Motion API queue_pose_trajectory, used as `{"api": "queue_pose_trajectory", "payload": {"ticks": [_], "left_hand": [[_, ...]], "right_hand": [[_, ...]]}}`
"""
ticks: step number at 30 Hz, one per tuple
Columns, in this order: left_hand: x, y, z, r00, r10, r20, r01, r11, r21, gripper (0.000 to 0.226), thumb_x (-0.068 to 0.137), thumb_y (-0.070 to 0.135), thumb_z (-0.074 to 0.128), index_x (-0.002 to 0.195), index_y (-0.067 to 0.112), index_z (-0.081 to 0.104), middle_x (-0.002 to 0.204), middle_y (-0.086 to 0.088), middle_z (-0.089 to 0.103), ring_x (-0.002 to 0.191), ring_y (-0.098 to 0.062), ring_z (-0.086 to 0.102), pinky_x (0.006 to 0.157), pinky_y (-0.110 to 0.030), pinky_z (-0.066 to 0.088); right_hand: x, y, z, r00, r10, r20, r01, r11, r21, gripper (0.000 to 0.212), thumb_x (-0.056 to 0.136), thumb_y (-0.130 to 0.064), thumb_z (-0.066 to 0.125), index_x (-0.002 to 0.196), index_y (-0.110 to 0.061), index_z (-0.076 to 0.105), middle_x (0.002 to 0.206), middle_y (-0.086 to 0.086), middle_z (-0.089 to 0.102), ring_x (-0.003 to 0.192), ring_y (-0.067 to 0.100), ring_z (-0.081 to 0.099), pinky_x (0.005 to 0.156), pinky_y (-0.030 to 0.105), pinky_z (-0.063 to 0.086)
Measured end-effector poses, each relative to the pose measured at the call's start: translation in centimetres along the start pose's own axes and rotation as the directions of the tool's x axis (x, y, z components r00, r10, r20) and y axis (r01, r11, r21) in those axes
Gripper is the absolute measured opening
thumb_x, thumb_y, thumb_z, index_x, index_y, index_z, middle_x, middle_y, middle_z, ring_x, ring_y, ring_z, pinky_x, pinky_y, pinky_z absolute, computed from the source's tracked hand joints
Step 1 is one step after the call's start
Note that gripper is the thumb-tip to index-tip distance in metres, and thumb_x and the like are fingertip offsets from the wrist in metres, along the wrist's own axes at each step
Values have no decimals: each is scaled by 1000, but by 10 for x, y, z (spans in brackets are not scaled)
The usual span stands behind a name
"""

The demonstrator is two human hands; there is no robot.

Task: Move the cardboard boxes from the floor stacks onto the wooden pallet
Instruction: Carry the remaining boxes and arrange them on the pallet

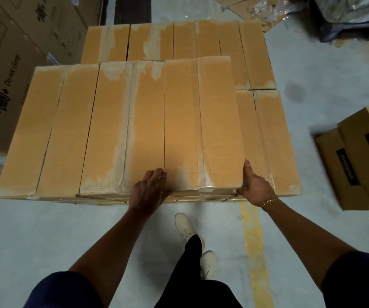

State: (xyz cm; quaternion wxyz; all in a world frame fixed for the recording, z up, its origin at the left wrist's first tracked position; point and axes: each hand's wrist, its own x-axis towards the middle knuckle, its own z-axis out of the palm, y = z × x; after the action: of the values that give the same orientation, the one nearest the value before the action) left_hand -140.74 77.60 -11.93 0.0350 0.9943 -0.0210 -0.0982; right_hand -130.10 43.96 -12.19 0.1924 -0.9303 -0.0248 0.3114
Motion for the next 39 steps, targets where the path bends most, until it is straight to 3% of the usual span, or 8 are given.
{"api": "queue_pose_trajectory", "payload": {"ticks": [7,15,22,26,30,34,39], "left_hand": [[-1,1,-5,1000,19,-3,-19,999,45,77,76,45,85,136,6,58,125,-6,60,103,-24,59,52,-35,57],[-1,3,-7,1000,-2,28,3,1000,-14,74,77,45,84,137,8,58,127,-4,60,105,-23,59,55,-34,59],[2,-1,-13,996,16,84,-9,997,-82,81,77,56,80,138,10,54,130,-4,57,109,-24,58,65,-37,60],[7,-4,-23,998,4,60,5,987,-163,74,86,68,58,137,15,54,133,-4,56,112,-24,58,78,-39,59],[22,3,-42,999,-35,39,42,983,-178,87,93,79,20,140,13,52,142,-9,55,127,-28,54,96,-46,54],[51,16,-65,998,-51,42,58,984,-168,83,96,76,23,148,15,45,154,-11,45,140,-29,43,110,-51,43],[89,54,-95,1000,19,14,-17,989,-145,79,98,71,25,155,18,38,162,-6,35,147,-26,34,116,-47,32]], "right_hand": [[-3,1,3,1000,-3,-13,3,1000,-1,117,85,-40,79,162,-29,-8,121,22,67,103,42,64,75,34,45],[-2,7,6,1000,-15,3,15,999,31,117,85,-43,79,162,-33,-8,118,19,68,103,41,64,80,36,49],[-3,8,-2,996,-36,77,28,995,98,124,81,-43,82,161,-30,-12,141,15,59,119,38,62,95,41,53],[-9,6,-18,993,-28,118,1,975,224,129,74,-61,81,162,-29,-7,162,1,36,138,29,50,109,42,44],[-12,8,-37,998,31,49,-44,955,293,125,65,-90,56,162,-36,0,167,-3,26,144,26,43,113,45,41],[-13,11,-56,998,55,-15,-48,956,289,103,86,-73,59,163,-30,7,168,0,24,146,26,40,115,41,37],[-25,20,-84,992,66,-107,-29,948,317,90,95,-57,60,163,-22,12,168,2,23,150,22,33,118,34,30]]}}
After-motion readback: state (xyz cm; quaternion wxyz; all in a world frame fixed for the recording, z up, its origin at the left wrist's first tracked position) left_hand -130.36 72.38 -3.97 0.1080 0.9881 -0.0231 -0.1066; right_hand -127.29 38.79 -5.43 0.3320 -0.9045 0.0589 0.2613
